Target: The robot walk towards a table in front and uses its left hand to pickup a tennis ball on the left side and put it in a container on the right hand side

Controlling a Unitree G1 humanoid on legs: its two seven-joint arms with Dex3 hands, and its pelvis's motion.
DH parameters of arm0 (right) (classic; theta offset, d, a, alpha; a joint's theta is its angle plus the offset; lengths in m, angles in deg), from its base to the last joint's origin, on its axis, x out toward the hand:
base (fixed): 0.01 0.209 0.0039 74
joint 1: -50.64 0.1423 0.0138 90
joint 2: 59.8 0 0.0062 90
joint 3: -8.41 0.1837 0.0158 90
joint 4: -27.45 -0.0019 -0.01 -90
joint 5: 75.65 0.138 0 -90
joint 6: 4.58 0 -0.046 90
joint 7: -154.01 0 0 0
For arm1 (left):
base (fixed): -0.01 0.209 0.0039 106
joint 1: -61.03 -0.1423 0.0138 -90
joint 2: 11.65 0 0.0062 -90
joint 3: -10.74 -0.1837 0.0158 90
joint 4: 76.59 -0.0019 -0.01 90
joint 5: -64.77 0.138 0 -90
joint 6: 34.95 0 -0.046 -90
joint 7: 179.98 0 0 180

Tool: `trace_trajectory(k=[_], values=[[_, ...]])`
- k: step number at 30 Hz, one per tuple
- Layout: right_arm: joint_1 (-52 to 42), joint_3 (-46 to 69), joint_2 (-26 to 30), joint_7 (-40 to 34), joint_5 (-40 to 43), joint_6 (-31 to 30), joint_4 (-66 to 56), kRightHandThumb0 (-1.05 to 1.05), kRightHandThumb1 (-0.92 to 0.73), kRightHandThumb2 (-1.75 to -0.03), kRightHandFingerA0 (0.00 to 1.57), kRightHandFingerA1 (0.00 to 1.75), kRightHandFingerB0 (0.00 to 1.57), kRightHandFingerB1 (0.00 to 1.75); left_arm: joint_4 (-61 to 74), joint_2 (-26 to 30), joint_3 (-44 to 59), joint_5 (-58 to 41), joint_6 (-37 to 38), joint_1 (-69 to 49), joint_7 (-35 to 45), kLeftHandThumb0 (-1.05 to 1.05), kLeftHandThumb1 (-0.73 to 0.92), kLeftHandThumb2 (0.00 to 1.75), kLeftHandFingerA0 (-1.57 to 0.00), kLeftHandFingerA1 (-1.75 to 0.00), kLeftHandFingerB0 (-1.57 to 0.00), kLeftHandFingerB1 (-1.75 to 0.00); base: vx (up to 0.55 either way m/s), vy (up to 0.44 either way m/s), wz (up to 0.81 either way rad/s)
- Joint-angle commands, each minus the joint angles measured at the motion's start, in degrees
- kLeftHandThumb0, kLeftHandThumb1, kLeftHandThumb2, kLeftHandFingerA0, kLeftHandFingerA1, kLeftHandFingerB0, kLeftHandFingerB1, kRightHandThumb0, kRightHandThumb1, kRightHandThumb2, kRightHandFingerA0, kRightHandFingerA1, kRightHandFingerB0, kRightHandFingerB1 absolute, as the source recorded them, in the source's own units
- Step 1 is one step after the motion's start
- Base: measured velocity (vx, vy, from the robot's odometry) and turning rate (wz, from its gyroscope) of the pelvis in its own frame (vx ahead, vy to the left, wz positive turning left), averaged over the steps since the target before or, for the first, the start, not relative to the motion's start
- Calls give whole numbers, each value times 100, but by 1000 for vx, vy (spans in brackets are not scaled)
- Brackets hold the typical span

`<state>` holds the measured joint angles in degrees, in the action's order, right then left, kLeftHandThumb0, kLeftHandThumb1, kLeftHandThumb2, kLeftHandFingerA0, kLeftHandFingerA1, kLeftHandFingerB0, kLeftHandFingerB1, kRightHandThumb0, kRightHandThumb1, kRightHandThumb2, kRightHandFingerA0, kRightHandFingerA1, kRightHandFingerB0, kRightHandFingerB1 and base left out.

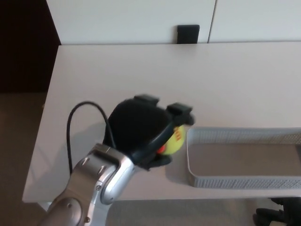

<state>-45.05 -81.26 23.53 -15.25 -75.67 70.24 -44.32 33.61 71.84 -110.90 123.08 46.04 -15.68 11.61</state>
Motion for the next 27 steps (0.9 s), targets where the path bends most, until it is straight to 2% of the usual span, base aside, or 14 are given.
trace_trajectory(k=[1,2,6,8,9,10,12,15,20,21,22,26,27], values=[[253,16,90,-52,-64,63,-18,-2,-55,-98,13,56,12,54,469,-162,43,59,133,351,121,-32,74,63,-91,-164,-87,-68,0,0,0],[272,20,72,-48,-49,63,1,-2,-56,-98,13,56,11,53,514,-221,-5,127,160,464,114,-32,69,68,-93,-167,-87,-66,0,0,0],[475,29,56,-20,-26,117,175,-4,-56,-98,11,55,11,53,320,-561,-202,107,158,916,140,-30,72,68,-96,-171,-86,-69,0,0,0],[403,17,48,-7,-24,153,158,-4,-56,-99,11,55,11,53,311,-599,-320,181,158,939,184,-30,72,67,-94,-171,-85,-66,0,0,0],[417,0,67,4,-43,144,150,-4,-55,-99,11,55,12,54,243,-664,-372,203,133,1018,229,-32,72,67,-93,-167,-83,-59,0,0,0],[427,-4,76,10,-48,142,155,-4,-76,-64,16,53,15,48,124,-772,-462,245,82,1110,261,-32,71,67,-93,-165,-86,-61,0,0,0],[396,-15,77,10,-58,163,158,-4,-73,-69,21,57,11,47,-30,-924,-598,286,18,1183,305,-31,71,67,-92,-163,-85,-60,0,0,0],[284,-88,108,16,-131,162,87,-6,-75,-66,19,54,11,45,-314,-1180,-787,205,-66,1225,423,-31,72,67,-90,-163,-85,-57,0,0,0],[303,-89,111,34,-106,253,142,-2,-74,-70,19,56,11,47,-1240,-1451,-933,207,81,1423,-78,-31,73,68,-95,-156,-86,-58,0,0,0],[341,-97,92,10,-113,226,138,-2,-74,-68,20,56,11,47,-1345,-1470,-905,170,87,1484,-61,-31,78,63,-98,-151,-84,-56,0,0,0],[359,-86,64,-21,-104,185,139,-3,-54,-98,15,57,13,54,-1523,-1502,-901,138,117,1540,-119,-31,77,68,-95,-151,-85,-61,0,0,0],[277,-108,58,-45,-135,214,83,-1,-54,-98,15,57,14,54,-1909,-1575,-952,99,137,1606,-235,-32,79,68,-96,-150,-84,-58,0,0,0],[228,-147,90,-11,-165,239,69,-3,-74,-67,18,55,12,47,-1955,-1610,-981,100,70,1565,-200,-33,78,69,-95,-155,-83,-57,0,0,0]])
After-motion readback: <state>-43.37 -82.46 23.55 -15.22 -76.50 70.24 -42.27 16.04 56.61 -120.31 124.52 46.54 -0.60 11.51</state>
